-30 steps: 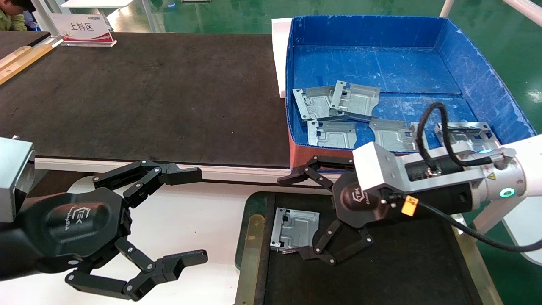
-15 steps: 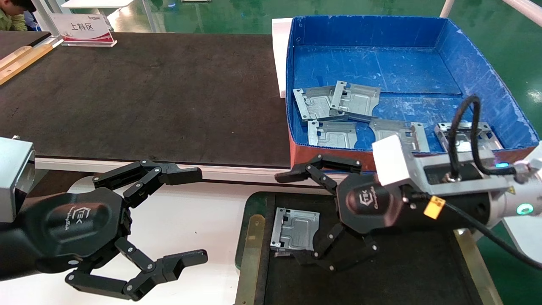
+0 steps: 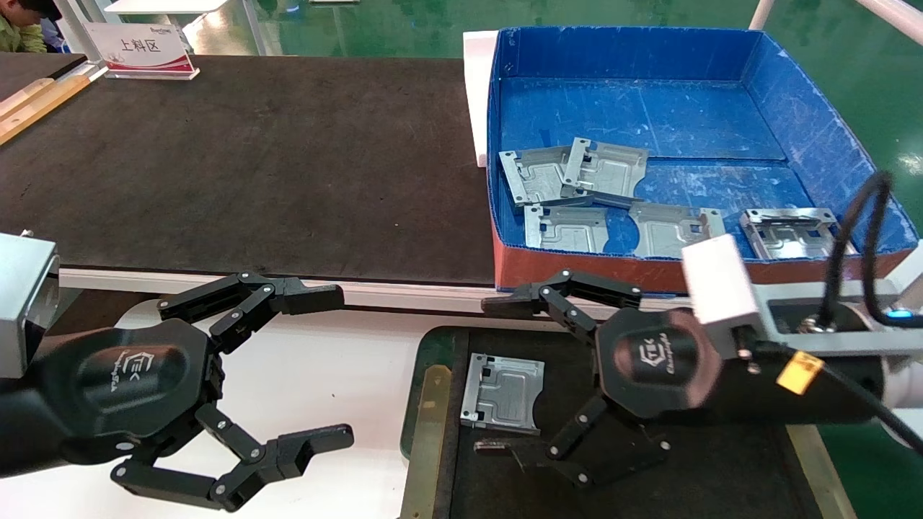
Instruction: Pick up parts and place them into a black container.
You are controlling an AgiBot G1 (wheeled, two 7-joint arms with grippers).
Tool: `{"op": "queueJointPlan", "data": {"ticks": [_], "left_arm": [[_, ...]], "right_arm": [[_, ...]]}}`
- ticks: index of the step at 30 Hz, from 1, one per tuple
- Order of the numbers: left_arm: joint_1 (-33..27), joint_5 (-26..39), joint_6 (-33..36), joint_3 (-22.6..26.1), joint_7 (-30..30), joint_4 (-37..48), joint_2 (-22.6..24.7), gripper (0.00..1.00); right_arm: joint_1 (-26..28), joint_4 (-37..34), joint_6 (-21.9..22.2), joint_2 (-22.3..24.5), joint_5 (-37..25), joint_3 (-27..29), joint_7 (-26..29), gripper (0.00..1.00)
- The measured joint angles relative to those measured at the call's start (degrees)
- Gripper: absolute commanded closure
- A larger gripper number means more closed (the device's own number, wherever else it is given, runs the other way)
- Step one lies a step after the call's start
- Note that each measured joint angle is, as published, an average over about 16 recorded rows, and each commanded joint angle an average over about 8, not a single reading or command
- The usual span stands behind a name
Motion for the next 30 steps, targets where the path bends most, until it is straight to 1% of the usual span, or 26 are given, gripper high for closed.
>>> {"op": "queueJointPlan", "data": {"ticks": [22,30], "left_arm": [[0.0,0.0,0.0,0.0,0.0,0.0,0.0,0.0],[0.01,0.0,-0.01,0.0,0.0,0.01,0.0,0.0]], "right_arm": [[-14.19,14.66,2.18,6.19,-2.48,20.44,11.58,0.0],[-18.34,18.93,2.78,7.99,-3.19,26.42,14.82,0.0]]}}
